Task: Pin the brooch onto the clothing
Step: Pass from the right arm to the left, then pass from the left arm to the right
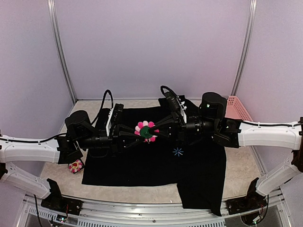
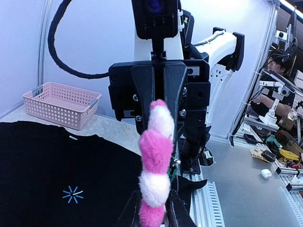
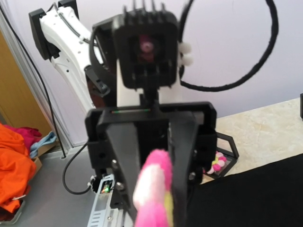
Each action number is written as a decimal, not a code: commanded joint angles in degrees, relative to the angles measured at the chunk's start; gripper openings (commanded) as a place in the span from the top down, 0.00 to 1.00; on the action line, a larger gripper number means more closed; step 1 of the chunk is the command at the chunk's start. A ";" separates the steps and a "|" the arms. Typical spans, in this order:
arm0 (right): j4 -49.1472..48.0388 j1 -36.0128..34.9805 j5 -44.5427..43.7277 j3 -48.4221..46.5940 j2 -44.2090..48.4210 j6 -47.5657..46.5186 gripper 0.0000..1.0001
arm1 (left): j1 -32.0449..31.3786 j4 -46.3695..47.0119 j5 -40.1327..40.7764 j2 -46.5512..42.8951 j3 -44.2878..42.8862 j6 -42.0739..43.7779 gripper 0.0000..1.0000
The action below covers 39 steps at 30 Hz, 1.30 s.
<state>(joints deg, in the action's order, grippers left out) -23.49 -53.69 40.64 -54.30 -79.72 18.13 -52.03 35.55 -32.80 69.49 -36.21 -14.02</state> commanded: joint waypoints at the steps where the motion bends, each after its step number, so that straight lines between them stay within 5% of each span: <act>1: -1.58 -0.16 0.72 -0.26 -0.96 0.63 1.00 | 0.53 1.13 -0.71 0.79 -1.59 -0.52 0.83; 9: 0.53 -0.62 0.49 -1.75 -2.60 -0.64 1.00 | 0.61 2.45 -1.76 0.73 -1.25 -1.03 0.82; 12: 0.57 -0.71 0.45 -2.02 -2.63 -0.64 1.00 | 0.61 2.40 -2.47 0.90 -1.24 -1.03 1.00; 16: 2.03 -0.70 -0.65 -2.35 -2.31 -1.13 1.00 | 0.61 2.14 -2.49 0.83 -1.24 -1.29 1.00; 25: 11.73 -3.07 -33.69 0.05 4.21 -4.50 0.81 | 4.15 -1.09 8.34 0.44 -1.21 -7.08 1.00; 39: 17.16 -7.04 -34.78 -9.21 -7.54 -9.10 0.83 | 6.68 -3.20 11.02 0.58 -0.81 -9.46 1.00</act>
<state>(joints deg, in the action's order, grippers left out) -9.56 -60.49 7.62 -59.72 -85.86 10.68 -45.80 33.41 -22.98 70.24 -36.27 -23.11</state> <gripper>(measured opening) 0.186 0.039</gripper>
